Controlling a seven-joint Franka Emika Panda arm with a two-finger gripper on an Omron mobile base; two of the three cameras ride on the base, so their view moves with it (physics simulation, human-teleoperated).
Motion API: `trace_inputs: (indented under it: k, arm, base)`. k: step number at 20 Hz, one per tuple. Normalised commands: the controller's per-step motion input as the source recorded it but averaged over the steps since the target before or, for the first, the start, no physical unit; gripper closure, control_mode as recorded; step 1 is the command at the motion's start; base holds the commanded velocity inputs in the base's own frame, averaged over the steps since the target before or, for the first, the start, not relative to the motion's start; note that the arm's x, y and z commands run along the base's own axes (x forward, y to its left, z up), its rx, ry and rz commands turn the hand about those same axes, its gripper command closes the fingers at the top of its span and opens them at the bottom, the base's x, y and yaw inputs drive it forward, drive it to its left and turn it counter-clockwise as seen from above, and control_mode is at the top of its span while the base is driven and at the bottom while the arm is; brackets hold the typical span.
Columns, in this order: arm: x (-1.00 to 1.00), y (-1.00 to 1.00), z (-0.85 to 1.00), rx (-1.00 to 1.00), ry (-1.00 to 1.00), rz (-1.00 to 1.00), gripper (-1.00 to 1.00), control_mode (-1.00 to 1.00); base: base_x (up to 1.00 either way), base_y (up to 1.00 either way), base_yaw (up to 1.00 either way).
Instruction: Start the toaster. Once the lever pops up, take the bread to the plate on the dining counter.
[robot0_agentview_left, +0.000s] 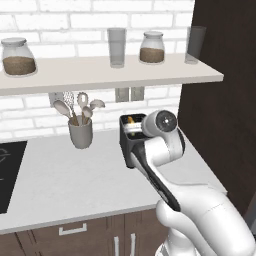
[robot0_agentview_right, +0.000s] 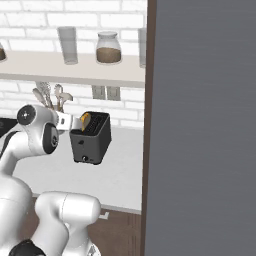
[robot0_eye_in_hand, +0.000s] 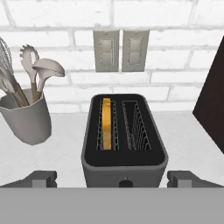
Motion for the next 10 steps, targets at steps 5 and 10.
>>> trace_inputs:
  k: [5, 10]
  arm:
    - [0.74, 0.08, 0.0, -0.04, -0.01, 0.0, -1.0, -1.0]
    - [0.49, 0.0, 0.0, -0.05, -0.11, 0.04, -1.0, -1.0]
  base:
    - [0.0, 0.0, 0.0]
    - [0.0, 0.0, 0.0]
